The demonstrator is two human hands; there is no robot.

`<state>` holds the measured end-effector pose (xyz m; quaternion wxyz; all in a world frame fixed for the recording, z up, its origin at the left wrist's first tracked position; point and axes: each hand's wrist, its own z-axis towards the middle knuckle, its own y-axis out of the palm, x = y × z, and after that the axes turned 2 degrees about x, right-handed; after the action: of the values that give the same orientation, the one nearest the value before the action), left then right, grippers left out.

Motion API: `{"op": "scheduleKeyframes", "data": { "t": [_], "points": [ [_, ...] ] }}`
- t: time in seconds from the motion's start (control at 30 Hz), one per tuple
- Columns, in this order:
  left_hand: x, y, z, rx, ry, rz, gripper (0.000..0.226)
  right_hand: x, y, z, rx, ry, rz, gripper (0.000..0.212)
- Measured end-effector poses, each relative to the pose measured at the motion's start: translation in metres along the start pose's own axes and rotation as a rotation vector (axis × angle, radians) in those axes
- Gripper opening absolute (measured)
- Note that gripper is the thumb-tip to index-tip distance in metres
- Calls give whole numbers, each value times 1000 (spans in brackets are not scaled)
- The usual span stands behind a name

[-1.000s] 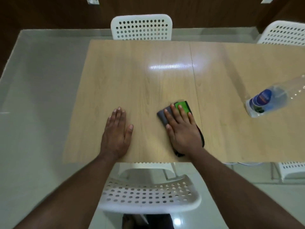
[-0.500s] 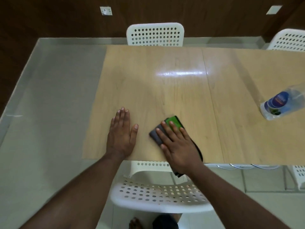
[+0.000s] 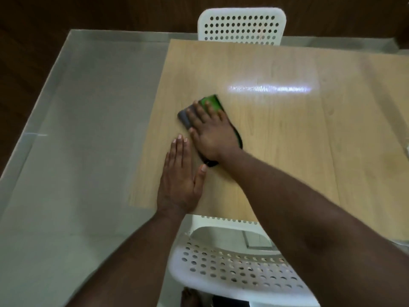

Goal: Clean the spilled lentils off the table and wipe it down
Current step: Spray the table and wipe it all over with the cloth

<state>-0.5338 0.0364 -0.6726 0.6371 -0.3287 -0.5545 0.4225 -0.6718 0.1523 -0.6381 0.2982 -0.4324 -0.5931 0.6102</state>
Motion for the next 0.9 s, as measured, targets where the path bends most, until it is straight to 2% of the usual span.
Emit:
{"op": "scheduleKeyframes", "data": {
  "t": [0.13,0.2,0.27,0.33,0.47,0.57,0.7,0.77,0.9],
  "points": [
    [4,-9,-1,-3,98,-60,89,-5,5,-77,-89,-288,-17,67],
    [3,-9,-2,1,94,-77,89,13,5,-122,-106,-308,-31,63],
    [1,-7,-2,5,87,-82,89,43,-1,-157,-89,-198,-26,60],
    [0,-4,-3,-17,117,-52,89,72,-7,-169,-45,-1,-15,60],
    [-1,1,0,-57,93,21,88,69,-12,-132,16,285,11,63],
    [0,3,0,-74,108,114,83,36,-4,-129,0,228,25,64],
    [8,1,-5,-104,118,203,80,18,5,-194,-6,73,52,60],
    [11,1,-10,-120,97,236,82,34,6,-223,-4,102,67,60],
    [10,0,-15,-112,84,248,80,84,0,-263,69,306,36,61]
  ]
}}
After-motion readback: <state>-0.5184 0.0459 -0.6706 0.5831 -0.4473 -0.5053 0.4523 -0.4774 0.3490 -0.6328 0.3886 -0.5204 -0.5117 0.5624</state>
